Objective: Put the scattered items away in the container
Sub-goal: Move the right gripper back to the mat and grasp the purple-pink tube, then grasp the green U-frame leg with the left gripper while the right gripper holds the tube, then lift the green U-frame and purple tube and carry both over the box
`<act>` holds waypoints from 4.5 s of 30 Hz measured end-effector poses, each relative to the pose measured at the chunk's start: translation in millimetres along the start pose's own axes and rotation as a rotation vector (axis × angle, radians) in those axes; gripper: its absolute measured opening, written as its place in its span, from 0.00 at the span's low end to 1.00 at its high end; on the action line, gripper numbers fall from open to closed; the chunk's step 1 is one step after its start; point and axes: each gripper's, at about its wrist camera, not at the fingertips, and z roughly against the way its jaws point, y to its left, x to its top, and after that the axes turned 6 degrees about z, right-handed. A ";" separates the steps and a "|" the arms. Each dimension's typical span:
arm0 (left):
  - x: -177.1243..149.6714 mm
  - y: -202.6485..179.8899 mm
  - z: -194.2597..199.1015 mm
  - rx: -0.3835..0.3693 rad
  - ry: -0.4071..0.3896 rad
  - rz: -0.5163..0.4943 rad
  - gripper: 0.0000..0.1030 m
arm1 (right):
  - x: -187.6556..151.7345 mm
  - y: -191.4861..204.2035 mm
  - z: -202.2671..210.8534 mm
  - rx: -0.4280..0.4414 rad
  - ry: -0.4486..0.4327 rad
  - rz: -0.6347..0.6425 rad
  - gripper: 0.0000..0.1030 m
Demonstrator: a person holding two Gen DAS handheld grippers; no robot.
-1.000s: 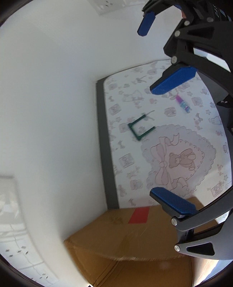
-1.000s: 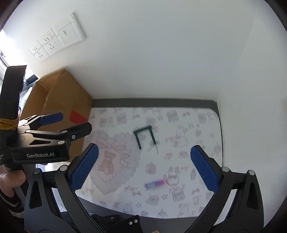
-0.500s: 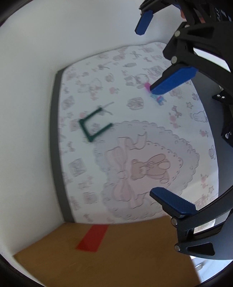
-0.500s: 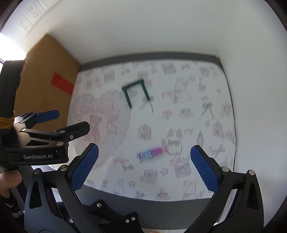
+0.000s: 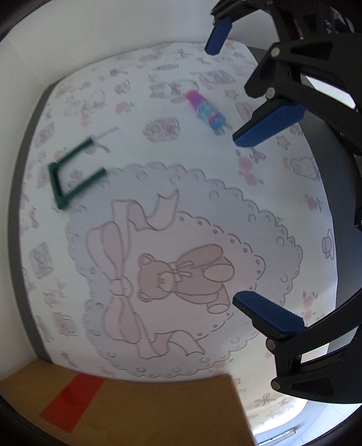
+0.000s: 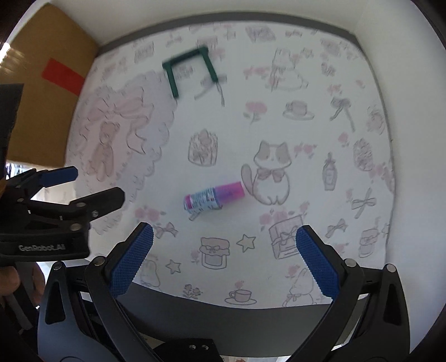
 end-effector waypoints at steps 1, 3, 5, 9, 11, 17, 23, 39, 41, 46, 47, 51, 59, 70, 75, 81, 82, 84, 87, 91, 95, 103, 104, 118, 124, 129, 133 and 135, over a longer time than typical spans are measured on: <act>-0.5 2.3 -1.4 -0.003 0.005 0.003 1.00 | -0.1 0.6 -4.4 -0.002 0.010 0.005 0.97; -0.8 4.7 -3.0 0.001 0.011 0.002 1.00 | 0.8 2.1 -14.6 -0.014 0.029 0.022 0.90; -0.2 4.6 -3.2 0.001 0.014 -0.001 1.00 | 2.5 2.8 -22.6 -0.014 0.045 0.030 0.86; 3.0 1.9 -4.0 0.001 0.020 -0.003 1.00 | 8.9 4.6 -31.1 -0.008 0.056 0.037 0.82; 5.1 0.5 -4.6 -0.002 0.025 -0.002 1.00 | 12.9 5.9 -33.6 0.000 0.060 0.042 0.75; 13.6 -2.1 -8.4 -0.003 0.040 0.008 1.00 | 23.0 8.7 -35.3 -0.027 0.076 0.088 0.59; 29.8 -14.6 -7.6 -0.010 0.037 0.006 1.00 | 30.3 3.0 -34.4 -0.025 0.100 0.118 0.58; 101.7 -38.8 -5.9 0.038 -0.076 0.113 1.00 | 104.2 -48.9 -12.4 -0.013 0.020 0.056 0.58; 106.5 -39.5 -8.5 0.043 -0.068 0.119 0.95 | 109.4 -51.1 -13.2 -0.013 0.017 0.057 0.58; 109.3 -47.6 -14.7 0.092 -0.053 0.088 0.76 | 113.0 -58.9 -14.5 -0.011 0.019 0.044 0.58; 108.9 -48.7 -14.4 0.099 -0.059 0.086 0.75 | 113.2 -60.4 -14.3 -0.007 0.017 0.039 0.58; 107.9 -59.1 -12.4 0.146 -0.078 0.066 0.65 | 114.8 -63.3 -12.7 -0.006 0.008 0.029 0.58; 102.3 -78.2 -6.0 0.141 -0.098 0.014 0.42 | 111.9 -68.5 -8.3 -0.002 0.003 0.027 0.58; 91.4 -73.9 0.9 0.073 -0.096 0.016 0.07 | 102.2 -64.4 -5.0 0.001 -0.002 0.032 0.58; 69.6 -71.8 -0.4 0.050 -0.079 0.021 0.07 | 98.3 -40.2 -10.5 0.000 -0.002 0.036 0.58; 47.1 -72.5 20.5 0.031 -0.099 0.018 0.07 | 111.3 -46.0 -15.9 -0.007 -0.006 0.036 0.58; 49.5 -62.1 28.6 0.028 -0.104 0.015 0.07 | 111.8 -38.6 -17.4 -0.009 -0.009 0.036 0.58; 46.9 -58.0 38.9 0.024 -0.119 0.013 0.07 | 112.0 -35.5 -13.7 -0.011 -0.016 0.035 0.58; 41.4 -54.5 53.3 0.019 -0.142 0.014 0.07 | 113.3 -27.1 -3.4 -0.018 -0.031 0.037 0.58; 34.0 -42.2 77.6 0.008 -0.183 0.011 0.07 | 120.4 -31.1 9.6 -0.024 -0.063 0.046 0.58; 43.9 -11.7 105.9 0.000 -0.225 0.006 0.07 | 112.2 -26.6 30.7 -0.034 -0.098 0.060 0.58; 38.7 -44.7 121.8 -0.016 -0.316 -0.002 0.07 | 96.0 -2.0 71.1 -0.046 -0.177 0.071 0.58; 35.2 -44.4 128.4 -0.018 -0.329 -0.003 0.07 | 92.9 -0.5 77.6 -0.048 -0.186 0.072 0.58; 19.4 -34.0 212.3 -0.055 -0.484 0.007 0.07 | 80.0 29.7 155.2 -0.045 -0.329 0.085 0.58; 26.8 -24.4 246.6 -0.074 -0.542 0.010 0.07 | 85.5 37.6 184.0 -0.021 -0.378 0.083 0.58; 35.6 -20.8 268.7 -0.081 -0.576 0.000 0.07 | 93.8 42.9 205.9 -0.015 -0.422 0.084 0.58; 43.1 -18.7 282.3 -0.086 -0.590 -0.013 0.07 | 103.8 47.5 221.1 -0.017 -0.455 0.089 0.58; 46.8 -17.9 287.5 -0.085 -0.595 -0.020 0.07 | 109.5 49.8 227.4 -0.015 -0.470 0.091 0.58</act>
